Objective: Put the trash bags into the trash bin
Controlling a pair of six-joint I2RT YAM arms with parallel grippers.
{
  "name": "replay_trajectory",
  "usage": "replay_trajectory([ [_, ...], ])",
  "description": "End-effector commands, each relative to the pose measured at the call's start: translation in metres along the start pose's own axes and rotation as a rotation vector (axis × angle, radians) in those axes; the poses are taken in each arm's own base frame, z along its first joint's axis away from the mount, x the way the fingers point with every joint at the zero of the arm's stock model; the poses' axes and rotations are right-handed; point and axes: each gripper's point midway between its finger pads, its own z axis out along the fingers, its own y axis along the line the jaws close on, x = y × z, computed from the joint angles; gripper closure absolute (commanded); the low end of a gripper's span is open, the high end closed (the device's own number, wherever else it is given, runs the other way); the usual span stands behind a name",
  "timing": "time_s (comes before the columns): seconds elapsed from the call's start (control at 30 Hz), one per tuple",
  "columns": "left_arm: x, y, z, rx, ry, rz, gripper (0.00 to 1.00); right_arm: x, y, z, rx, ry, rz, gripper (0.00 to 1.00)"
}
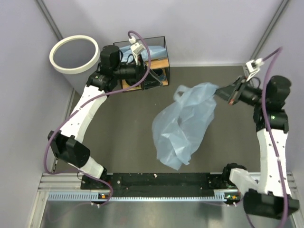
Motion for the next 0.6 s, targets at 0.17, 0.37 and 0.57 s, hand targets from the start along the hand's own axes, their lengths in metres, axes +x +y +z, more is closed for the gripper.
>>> replay_trajectory([
  [0.17, -0.051, 0.000, -0.064, -0.325, -0.138, 0.297, 0.10, -0.177, -0.048, -0.065, 0.128, -0.442, -0.009, 1.00],
  [0.37, -0.043, 0.003, -0.109, -0.418, -0.090, 0.284, 0.09, -0.222, -0.069, -0.088, 0.279, -0.598, -0.142, 1.00],
  [0.57, -0.005, -0.006, -0.129, -0.443, -0.006, 0.282, 0.09, -0.134, -0.106, -0.086, 0.424, -0.456, -0.152, 1.00],
])
